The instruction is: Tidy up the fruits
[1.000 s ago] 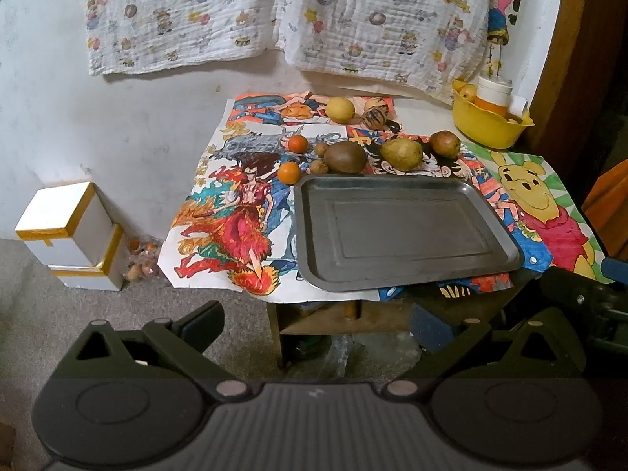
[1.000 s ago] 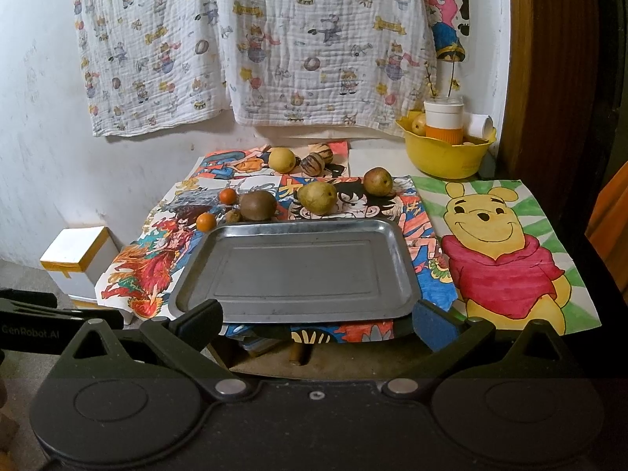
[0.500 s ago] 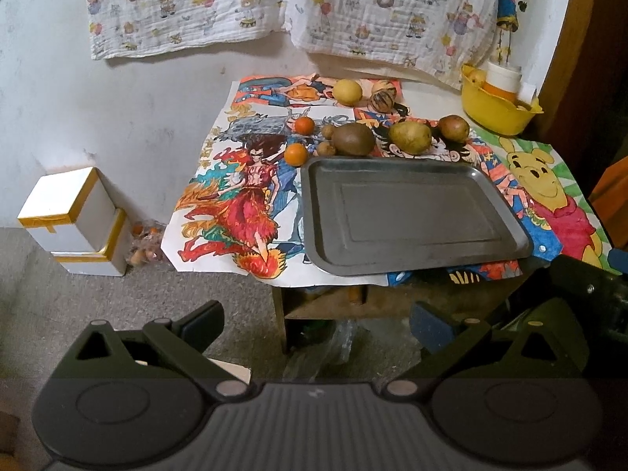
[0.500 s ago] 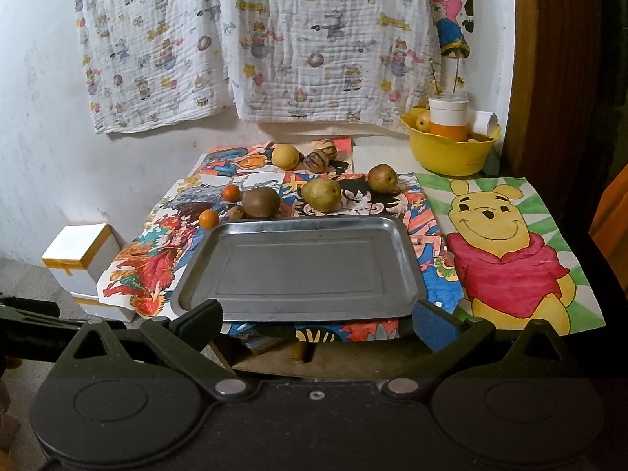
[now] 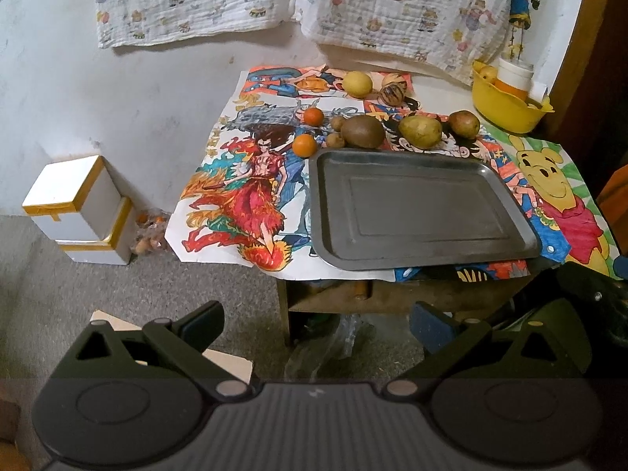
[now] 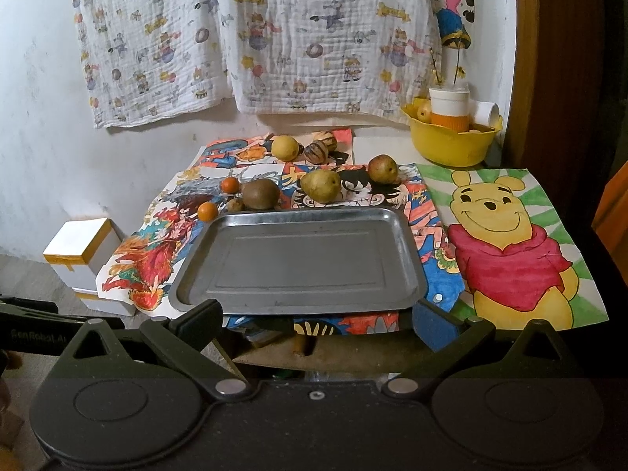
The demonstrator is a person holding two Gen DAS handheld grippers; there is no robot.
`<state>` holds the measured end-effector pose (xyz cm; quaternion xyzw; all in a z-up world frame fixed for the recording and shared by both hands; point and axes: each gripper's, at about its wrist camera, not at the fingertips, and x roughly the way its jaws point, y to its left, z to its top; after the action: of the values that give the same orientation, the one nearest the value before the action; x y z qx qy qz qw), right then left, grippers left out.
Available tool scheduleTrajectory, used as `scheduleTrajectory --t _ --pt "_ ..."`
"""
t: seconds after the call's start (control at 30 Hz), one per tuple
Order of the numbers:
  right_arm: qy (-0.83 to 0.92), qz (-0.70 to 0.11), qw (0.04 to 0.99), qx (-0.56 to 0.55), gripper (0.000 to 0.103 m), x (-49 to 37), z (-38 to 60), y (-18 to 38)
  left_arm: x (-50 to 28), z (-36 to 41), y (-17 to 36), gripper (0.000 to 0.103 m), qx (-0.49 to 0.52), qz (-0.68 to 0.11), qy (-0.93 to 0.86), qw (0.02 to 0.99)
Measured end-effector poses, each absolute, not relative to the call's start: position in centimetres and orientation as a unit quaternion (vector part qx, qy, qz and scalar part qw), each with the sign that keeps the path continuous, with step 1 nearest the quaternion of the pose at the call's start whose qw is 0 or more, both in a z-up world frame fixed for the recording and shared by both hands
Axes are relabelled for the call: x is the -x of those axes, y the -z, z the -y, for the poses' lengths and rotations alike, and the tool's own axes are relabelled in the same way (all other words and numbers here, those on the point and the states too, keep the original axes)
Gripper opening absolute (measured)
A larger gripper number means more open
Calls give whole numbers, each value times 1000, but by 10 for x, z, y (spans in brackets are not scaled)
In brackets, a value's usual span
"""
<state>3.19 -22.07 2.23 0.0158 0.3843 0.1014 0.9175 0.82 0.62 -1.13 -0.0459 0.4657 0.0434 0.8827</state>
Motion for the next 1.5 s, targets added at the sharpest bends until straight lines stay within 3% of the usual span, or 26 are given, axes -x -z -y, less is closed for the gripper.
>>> scheduleTrajectory --t 0.77,1.5 --pt "-112 -407 907 -1 103 -54 235 -11 -30 2 20 102 45 -476 -76 875" --pt "-214 -429 876 43 103 -151 245 17 -95 10 43 102 70 -524 -166 832"
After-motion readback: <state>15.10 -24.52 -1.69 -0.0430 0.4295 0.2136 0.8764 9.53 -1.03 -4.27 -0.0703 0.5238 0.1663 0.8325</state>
